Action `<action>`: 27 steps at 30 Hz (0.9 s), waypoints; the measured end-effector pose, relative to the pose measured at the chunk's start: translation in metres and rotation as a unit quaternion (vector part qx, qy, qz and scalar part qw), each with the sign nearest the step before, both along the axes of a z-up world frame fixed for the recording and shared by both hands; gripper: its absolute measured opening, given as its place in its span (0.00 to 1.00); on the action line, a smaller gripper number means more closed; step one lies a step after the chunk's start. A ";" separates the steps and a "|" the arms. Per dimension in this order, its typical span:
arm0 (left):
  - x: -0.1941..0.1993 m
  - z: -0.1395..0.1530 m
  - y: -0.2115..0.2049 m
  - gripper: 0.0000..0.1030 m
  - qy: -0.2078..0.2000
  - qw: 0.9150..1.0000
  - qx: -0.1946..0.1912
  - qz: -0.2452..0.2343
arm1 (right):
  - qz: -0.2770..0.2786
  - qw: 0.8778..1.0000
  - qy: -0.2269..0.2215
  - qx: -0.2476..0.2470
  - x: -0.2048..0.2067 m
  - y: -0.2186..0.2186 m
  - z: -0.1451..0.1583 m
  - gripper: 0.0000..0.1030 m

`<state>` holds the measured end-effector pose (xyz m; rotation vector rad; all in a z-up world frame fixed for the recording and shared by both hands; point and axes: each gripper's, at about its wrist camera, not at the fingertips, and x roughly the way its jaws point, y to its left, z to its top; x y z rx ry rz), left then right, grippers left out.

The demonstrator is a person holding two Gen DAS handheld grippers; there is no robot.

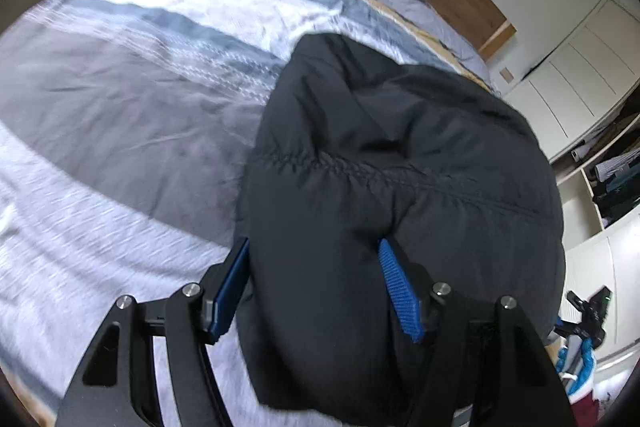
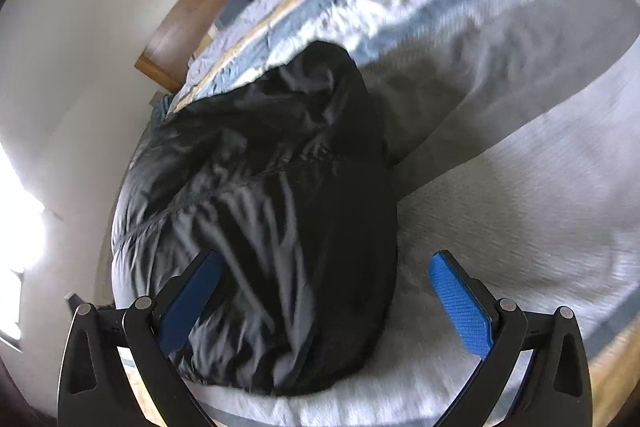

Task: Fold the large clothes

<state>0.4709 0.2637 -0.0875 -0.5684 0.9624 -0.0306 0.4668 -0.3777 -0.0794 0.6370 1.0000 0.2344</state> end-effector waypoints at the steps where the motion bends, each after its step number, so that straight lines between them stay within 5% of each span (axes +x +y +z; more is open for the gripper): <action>1: 0.005 -0.005 0.002 0.61 0.004 1.000 -0.010 -0.004 | 0.004 1.000 0.012 0.013 0.008 0.000 -0.009 1.00; 6: 0.027 -0.033 0.017 0.88 0.021 0.999 -0.044 -0.018 | 0.021 0.996 0.065 0.059 0.040 0.000 -0.057 1.00; 10: 0.043 -0.059 0.027 0.92 0.029 0.991 -0.128 -0.039 | 0.041 0.991 0.070 0.107 0.054 0.009 -0.079 1.00; 15: 0.048 -0.083 0.026 0.92 0.016 0.959 -0.274 -0.064 | 0.115 0.976 0.064 0.174 0.069 0.050 -0.084 1.00; 17: 0.046 -0.087 0.024 0.92 0.012 0.955 -0.289 -0.067 | 0.123 0.974 0.061 0.179 0.070 0.054 -0.089 1.00; 20: 0.045 -0.085 0.019 0.92 0.011 0.959 -0.279 -0.056 | 0.119 0.973 0.054 0.189 0.067 0.053 -0.093 1.00; 23: 0.046 -0.069 -0.002 0.84 0.004 0.969 -0.240 -0.050 | 0.112 0.976 0.065 0.176 0.066 0.060 -0.089 1.00; 24: 0.047 -0.063 -0.009 0.70 0.001 0.971 -0.232 -0.056 | 0.109 0.976 0.065 0.174 0.067 0.063 -0.087 1.00; 27: 0.046 -0.038 -0.026 0.37 -0.015 0.973 -0.219 -0.066 | 0.106 0.976 0.041 0.187 0.063 0.073 -0.069 0.67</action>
